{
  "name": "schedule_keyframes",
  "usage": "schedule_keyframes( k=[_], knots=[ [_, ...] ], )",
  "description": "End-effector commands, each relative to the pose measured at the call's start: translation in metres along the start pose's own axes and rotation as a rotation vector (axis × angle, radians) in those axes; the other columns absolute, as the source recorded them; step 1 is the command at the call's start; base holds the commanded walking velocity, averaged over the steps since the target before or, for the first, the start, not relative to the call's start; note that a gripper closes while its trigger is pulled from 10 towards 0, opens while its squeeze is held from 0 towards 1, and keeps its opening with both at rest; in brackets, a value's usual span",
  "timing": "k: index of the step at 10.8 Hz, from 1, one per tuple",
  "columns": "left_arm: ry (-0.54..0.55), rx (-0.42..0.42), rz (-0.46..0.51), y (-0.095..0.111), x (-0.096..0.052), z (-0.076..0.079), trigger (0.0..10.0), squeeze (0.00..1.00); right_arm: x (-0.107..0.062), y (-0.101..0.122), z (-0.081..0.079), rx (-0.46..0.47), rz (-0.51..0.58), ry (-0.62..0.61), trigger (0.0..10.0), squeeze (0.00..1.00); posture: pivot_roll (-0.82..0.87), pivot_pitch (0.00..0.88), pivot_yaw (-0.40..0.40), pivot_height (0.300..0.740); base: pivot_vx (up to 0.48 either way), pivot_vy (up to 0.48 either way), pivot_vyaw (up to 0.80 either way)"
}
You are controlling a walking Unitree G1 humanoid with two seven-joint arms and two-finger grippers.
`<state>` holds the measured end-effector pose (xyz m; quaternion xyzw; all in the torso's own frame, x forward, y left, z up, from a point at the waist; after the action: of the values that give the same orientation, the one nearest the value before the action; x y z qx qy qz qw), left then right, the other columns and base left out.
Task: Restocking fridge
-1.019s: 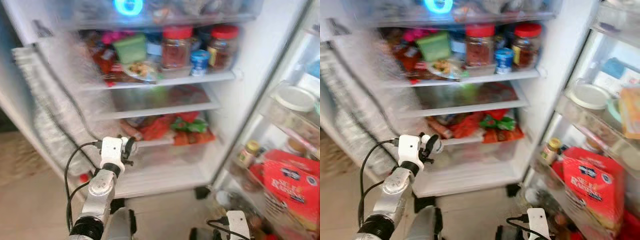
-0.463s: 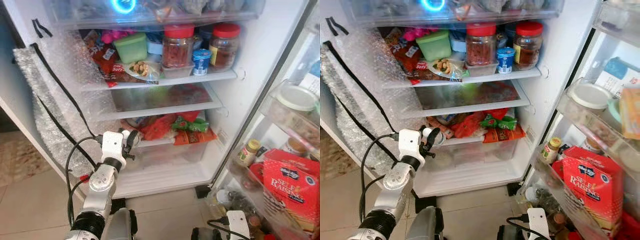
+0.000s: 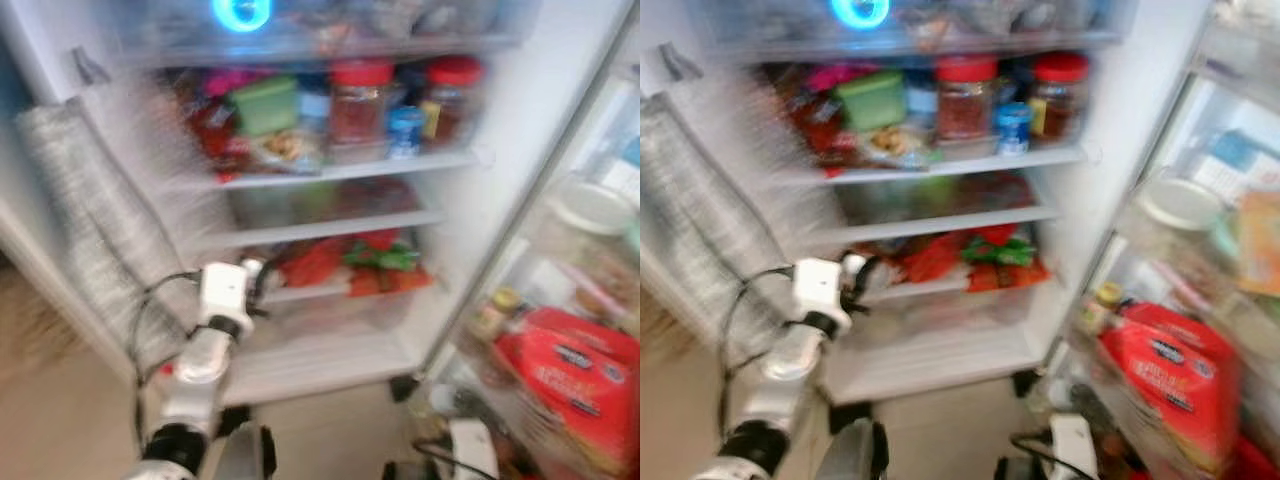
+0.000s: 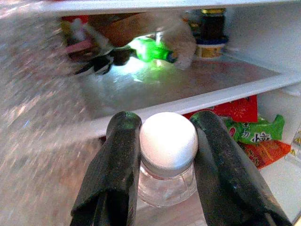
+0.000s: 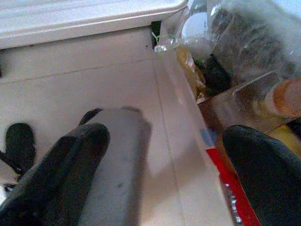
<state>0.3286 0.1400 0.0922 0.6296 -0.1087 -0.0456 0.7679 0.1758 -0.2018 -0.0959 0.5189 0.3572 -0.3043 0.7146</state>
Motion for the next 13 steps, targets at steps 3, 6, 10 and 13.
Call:
schedule_keyframes(
  k=[3,6,10,13],
  knots=[
    [-0.047,-0.002,0.03,0.005,0.004,0.012,10.0,0.0,-0.002,-0.009,0.003,0.003,-0.034,-0.007,10.0,0.0,-0.04,0.03,0.002,0.622,0.328,0.0,0.0],
    [-0.048,0.009,0.053,0.009,0.005,0.014,10.0,0.0,-0.002,-0.009,0.004,0.001,-0.037,-0.006,10.0,0.0,-0.05,0.033,0.001,0.622,0.331,0.0,0.0],
    [-0.029,0.096,0.137,0.024,0.006,0.012,10.0,0.0,-0.002,-0.01,0.003,-0.003,-0.037,0.003,10.0,0.0,-0.05,0.038,0.001,0.622,0.23,0.0,0.0],
    [0.044,0.115,0.147,0.02,0.004,-0.001,10.0,0.0,-0.002,-0.01,0.002,-0.006,-0.036,0.013,10.0,0.0,-0.05,0.04,0.003,0.622,0.0,0.0,0.0]
  ],
)
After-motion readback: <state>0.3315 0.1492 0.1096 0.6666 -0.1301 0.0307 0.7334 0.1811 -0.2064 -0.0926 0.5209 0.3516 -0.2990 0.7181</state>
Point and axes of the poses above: a point about 5 cm out from each wrist's last joint towards the gripper, its own x axis pointing out of the wrist towards the gripper, its own y axis along the axis of the wrist's last joint, z = x × y, the point moved 1 cm from there along x, pointing out of the wrist towards the gripper, and after that the axes turned 15 degrees about -x, right-handed, at the moved point
